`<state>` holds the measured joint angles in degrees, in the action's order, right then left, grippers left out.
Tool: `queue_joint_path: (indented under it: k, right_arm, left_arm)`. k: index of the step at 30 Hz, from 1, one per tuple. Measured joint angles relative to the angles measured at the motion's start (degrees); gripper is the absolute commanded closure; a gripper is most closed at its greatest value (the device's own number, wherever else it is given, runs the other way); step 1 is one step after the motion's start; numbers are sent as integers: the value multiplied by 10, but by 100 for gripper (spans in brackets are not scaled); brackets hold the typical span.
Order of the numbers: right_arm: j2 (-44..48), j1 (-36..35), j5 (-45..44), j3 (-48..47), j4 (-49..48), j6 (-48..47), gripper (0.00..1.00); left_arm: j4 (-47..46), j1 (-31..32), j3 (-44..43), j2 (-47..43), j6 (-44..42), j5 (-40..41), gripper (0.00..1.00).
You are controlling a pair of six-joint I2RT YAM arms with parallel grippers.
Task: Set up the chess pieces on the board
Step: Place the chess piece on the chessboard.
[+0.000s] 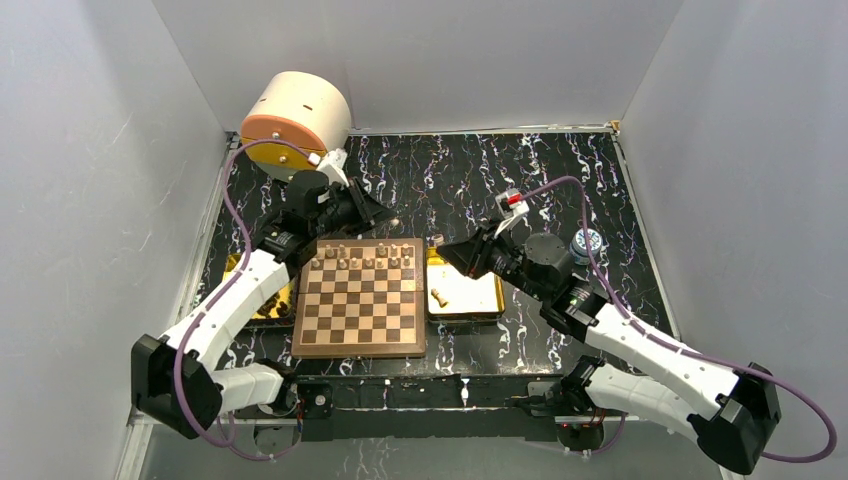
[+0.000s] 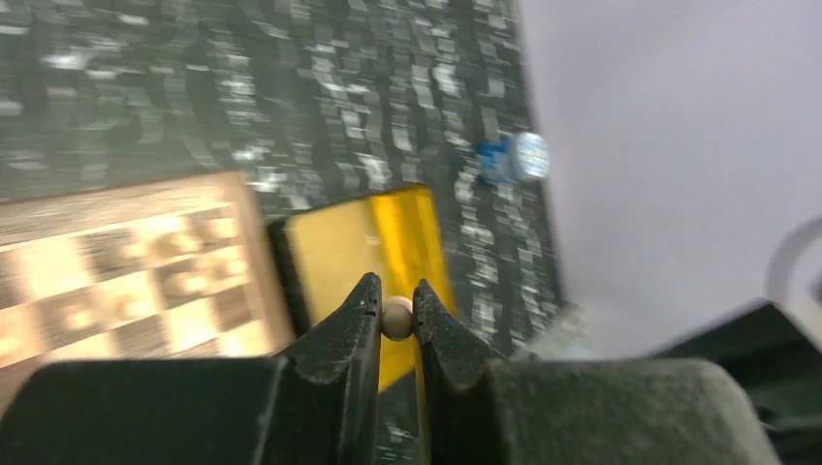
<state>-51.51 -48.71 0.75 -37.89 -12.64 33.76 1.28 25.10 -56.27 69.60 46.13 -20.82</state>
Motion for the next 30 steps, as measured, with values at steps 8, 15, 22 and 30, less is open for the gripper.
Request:
queue_joint_path:
  k: [8,15,22,30]
  right_arm:
    - [32,0,-24,3,31,-22,86]
    - [58,0,-40,3,43,-38,86]
    - [70,0,-51,4,57,-45,86]
    - [72,0,-56,13,66,-53,85]
  left_arm:
    - [120,0,37,-47,-113,244,100]
    - [137,-12,105,-45,-128,370,100]
    - [126,-66,117,-5,-138,387,100]
    - [105,-75,137,27,-141,381,100]
